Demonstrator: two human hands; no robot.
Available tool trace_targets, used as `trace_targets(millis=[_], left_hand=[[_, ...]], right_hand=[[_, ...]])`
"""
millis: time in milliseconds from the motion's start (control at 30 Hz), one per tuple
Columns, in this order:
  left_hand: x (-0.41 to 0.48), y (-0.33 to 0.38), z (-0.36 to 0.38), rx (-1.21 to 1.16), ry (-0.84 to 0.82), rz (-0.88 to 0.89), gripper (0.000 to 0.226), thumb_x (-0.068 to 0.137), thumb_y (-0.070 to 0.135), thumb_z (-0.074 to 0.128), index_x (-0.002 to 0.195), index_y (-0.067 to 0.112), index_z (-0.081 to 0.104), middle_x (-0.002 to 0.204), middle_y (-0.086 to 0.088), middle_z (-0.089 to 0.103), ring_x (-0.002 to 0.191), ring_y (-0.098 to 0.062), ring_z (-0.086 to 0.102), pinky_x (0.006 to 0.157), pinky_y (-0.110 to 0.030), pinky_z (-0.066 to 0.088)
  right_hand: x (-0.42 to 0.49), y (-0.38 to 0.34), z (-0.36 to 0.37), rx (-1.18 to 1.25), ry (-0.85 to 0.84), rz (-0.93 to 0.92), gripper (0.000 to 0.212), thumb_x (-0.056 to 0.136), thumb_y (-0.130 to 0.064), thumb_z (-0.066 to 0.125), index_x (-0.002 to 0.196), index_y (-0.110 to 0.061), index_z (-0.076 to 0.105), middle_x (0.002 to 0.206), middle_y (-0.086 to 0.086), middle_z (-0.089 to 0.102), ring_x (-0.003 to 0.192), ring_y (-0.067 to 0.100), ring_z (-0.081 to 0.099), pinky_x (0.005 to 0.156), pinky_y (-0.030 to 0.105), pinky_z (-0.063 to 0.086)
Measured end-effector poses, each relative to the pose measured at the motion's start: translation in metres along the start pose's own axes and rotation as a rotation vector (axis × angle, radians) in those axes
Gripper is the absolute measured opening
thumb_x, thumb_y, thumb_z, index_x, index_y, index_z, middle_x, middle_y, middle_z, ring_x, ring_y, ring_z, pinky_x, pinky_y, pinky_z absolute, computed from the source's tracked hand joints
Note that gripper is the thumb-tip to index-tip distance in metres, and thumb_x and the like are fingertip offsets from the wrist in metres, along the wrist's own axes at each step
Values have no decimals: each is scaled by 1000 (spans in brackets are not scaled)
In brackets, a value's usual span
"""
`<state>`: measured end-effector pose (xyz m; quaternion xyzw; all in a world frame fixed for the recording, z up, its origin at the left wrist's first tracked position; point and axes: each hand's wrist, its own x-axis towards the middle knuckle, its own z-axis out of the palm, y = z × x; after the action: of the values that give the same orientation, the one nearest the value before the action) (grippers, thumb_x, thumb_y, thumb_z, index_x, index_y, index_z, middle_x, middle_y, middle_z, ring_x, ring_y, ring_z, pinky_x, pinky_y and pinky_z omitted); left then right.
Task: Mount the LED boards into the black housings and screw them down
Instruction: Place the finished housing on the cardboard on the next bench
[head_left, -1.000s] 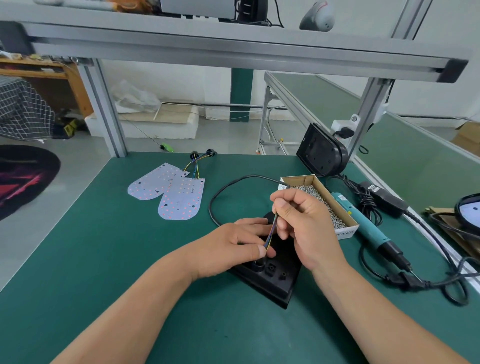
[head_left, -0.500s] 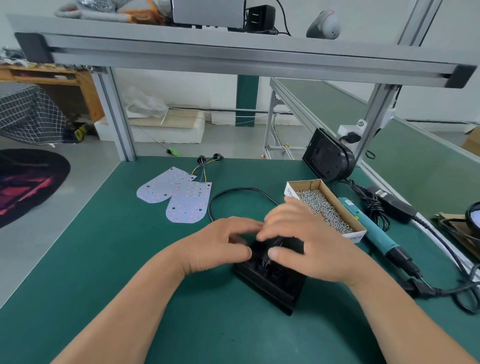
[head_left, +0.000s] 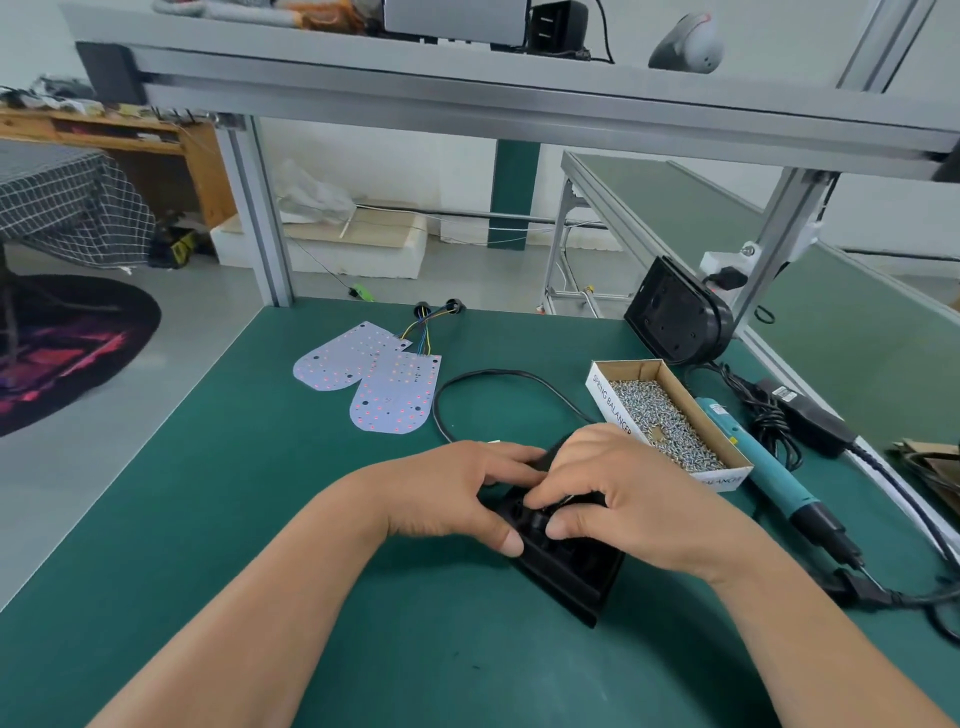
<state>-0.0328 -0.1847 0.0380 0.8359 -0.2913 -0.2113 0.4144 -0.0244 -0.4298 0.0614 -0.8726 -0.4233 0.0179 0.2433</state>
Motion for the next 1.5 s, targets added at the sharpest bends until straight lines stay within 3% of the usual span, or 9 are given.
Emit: trace_targets(millis=[300, 400, 600, 833, 1033, 1133, 1200, 1300, 1500], left_hand=[[-1, 4, -1, 12, -6, -20, 68, 87, 13, 85, 146, 38, 63, 164, 22, 39, 153, 0, 32, 129, -41, 24], [-1, 3, -2, 22, -3, -35, 71, 87, 15, 85, 149, 40, 60, 165, 24, 37, 152, 4, 31, 130, -39, 23], [-2, 3, -1, 26, -10, -3, 66, 86, 13, 84, 144, 39, 64, 161, 26, 41, 151, 1, 34, 129, -42, 25], [-1, 3, 0, 24, -6, 14, 63, 85, 11, 84, 141, 35, 67, 157, 25, 47, 149, 0, 38, 128, -42, 26], [-1, 2, -1, 53, -5, 6, 64, 85, 14, 85, 143, 35, 65, 157, 28, 45, 148, 4, 37, 128, -38, 25], [-2, 2, -1, 49, 3, -2, 65, 85, 16, 85, 140, 43, 65, 155, 30, 45, 144, 13, 35, 124, -22, 25], [-2, 2, -1, 48, 13, -26, 68, 85, 19, 86, 139, 52, 62, 152, 31, 44, 139, 24, 30, 117, -9, 22], [-2, 1, 0, 74, 28, -84, 75, 85, 23, 87, 146, 55, 56, 169, 22, 30, 149, 19, 20, 123, -17, 18], [-2, 0, 1, 66, 42, -105, 77, 84, 25, 88, 149, 49, 55, 172, 18, 26, 151, 17, 17, 122, -14, 15]], right_hand=[[-7, -11, -2, -17, -97, 42, 30, 94, -23, 77, 122, -33, 77, 106, -24, 65, 105, -7, 59, 92, 14, 42], [-6, -14, -6, -24, -117, 33, 30, 95, -17, 75, 122, -30, 78, 102, -24, 64, 102, -6, 59, 91, 20, 45], [-6, -23, -5, -134, -131, 60, 31, 96, -27, 72, 126, -36, 74, 98, -26, 56, 99, -8, 50, 83, 7, 35], [-6, -40, -1, -383, -207, 35, 26, 103, -38, 49, 119, -38, 69, 103, -13, 56, 102, 14, 54, 89, 37, 45], [-5, -50, -1, -448, -213, -13, 25, 105, -33, 46, 111, -29, 71, 97, -10, 55, 104, 15, 52, 92, 34, 43], [-5, -63, 5, -639, -217, -88, 9, 95, -25, 62, 96, -25, 71, 87, -7, 62, 93, 18, 59, 84, 31, 50], [-8, -69, 14, -798, -186, -76, 11, 71, -27, 80, 79, -27, 73, 71, -9, 62, 74, 14, 63, 77, 24, 48], [-10, -76, 22, -927, -92, -82, 22, 45, -26, 88, 58, -23, 70, 53, -8, 54, 51, 9, 57, 66, 19, 44], [-17, -67, 34, -950, 41, -131, 15, 60, -11, 80, 71, -20, 75, 60, -5, 59, 50, 17, 56, 56, 26, 51]])
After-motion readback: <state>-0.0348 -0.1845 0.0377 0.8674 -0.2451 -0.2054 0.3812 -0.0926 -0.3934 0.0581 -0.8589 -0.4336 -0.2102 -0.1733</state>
